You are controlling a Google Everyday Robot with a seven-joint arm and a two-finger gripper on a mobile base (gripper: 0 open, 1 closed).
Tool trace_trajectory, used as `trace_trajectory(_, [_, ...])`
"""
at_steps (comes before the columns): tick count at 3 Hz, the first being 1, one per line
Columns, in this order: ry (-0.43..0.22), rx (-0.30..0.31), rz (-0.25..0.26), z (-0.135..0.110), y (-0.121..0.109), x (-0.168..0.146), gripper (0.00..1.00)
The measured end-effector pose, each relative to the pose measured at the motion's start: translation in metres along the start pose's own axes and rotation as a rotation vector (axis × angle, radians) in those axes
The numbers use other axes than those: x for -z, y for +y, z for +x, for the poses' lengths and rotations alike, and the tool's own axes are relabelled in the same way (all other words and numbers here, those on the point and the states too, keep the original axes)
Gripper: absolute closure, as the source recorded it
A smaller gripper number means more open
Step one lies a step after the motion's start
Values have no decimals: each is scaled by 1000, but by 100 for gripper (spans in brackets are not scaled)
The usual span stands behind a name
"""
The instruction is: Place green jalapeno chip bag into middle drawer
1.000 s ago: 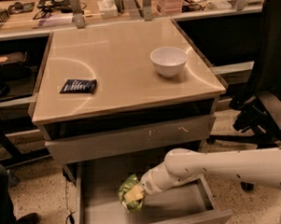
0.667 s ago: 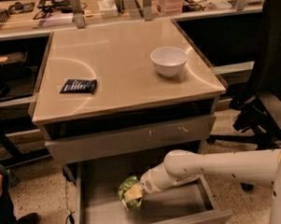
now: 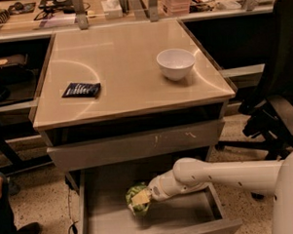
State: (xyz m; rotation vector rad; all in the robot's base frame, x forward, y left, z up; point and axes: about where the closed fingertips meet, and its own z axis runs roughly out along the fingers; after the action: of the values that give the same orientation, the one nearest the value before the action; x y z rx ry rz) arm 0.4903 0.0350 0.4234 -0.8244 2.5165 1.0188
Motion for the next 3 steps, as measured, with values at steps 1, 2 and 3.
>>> trace_trajectory(1, [-25,-12,-19,-4,-8,-7,100])
trace_trajectory(2, [-25,-12,-20,-4,-8,-8,81])
trace_trajectory(3, [-25,-12,-20,-4,-8,-8,58])
